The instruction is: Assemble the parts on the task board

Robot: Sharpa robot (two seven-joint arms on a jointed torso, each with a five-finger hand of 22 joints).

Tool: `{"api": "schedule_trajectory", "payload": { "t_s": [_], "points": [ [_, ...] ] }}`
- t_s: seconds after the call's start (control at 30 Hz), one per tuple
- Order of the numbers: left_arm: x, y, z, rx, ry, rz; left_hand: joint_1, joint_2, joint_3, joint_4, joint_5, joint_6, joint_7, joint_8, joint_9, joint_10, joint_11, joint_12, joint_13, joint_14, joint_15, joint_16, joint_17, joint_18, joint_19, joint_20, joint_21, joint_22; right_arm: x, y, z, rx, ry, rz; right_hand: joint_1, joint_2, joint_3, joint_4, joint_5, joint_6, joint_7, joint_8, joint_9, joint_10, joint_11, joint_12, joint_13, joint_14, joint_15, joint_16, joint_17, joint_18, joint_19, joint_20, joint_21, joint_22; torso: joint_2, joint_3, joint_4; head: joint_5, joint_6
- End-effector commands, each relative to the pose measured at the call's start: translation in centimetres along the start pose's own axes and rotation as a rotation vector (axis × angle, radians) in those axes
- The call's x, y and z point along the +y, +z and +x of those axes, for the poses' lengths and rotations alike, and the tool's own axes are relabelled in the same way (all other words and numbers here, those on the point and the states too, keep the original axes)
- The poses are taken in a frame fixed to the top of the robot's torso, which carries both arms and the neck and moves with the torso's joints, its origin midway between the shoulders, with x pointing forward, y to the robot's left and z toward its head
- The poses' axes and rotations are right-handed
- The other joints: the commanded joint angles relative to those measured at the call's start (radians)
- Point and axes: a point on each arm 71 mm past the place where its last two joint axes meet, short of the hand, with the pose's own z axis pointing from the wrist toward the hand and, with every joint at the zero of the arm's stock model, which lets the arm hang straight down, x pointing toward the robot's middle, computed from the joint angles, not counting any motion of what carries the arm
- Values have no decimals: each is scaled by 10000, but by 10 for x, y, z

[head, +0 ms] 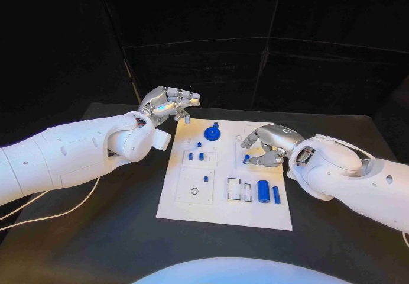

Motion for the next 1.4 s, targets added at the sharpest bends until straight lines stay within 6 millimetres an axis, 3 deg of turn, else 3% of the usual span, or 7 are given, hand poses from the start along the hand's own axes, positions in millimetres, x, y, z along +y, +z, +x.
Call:
{"api": "schedule_trajectory", "payload": {
  "t_s": [0.03, 0.37, 0.6, 0.83, 1.4],
  "points": [
    [-1, 1, 1, 127, -96, 28, -60, 23, -25, 42, -2, -66, 4, 53, -11, -48, 12, 46, 15, 5, 31, 24, 9, 134, 79, 14, -36, -16, -1, 1, 3, 633, -456, 252, 111, 33, -132, 35, -37, -58, 7, -22, -4, -130, -4, 81, -19, -62, -31, -58, -27, 141, -95, -4, -79, -27, -1, -7, 20, -11, -17],
    [-1, 0, 1, 142, -104, 15, -60, 23, -25, 42, -2, -66, 4, 53, -11, -48, 12, 46, 15, 5, 31, 24, 9, 134, 79, 14, -36, -16, -2, 6, 8, 1009, -472, 355, 359, 426, -251, 164, -26, 234, 29, 76, 24, 248, -29, 590, -24, 70, -61, 93, 161, 94, 128, -12, 43, 217, 0, -17, 19, -6, -33],
    [-1, 1, 2, 154, -109, 17, -45, 25, -30, 38, 1, -72, 2, 59, -10, -57, 10, 58, 17, 2, 31, 23, 2, 134, 80, 15, -40, -19, -1, 12, 10, 1102, -462, 262, 649, 956, 510, 179, -368, 786, -9, 238, 51, 1115, -161, 772, -96, 167, -178, 144, 230, -13, 551, -94, 418, 860, 7, -3, 12, 3, -66],
    [-1, 1, 2, 171, -116, 8, -35, 27, -30, 34, 2, -74, 1, 62, -9, -61, 9, 63, 17, 2, 31, 24, 3, 135, 80, 15, -42, -20, 0, 16, 12, 1225, -470, 171, 491, 894, 867, 257, -389, 1094, -91, 284, 42, 1529, -258, 633, -115, 212, -243, 180, 272, -48, 688, -161, 536, 1052, -1, -8, 5, 9, -107],
    [-1, 0, 3, 273, -163, 1, -5, 53, -24, 30, 8, -81, 1, 72, -8, -74, 8, 82, 19, 48, 29, 80, 127, 137, 87, 15, -44, -22, -3, 25, 17, 1422, -653, 403, 408, 764, 1068, 284, -389, 1206, -139, 255, 24, 1729, -307, 461, -113, 219, -287, 173, 241, -56, 717, -207, 549, 1077, -9, -12, 19, 10, -133]
  ]
}}
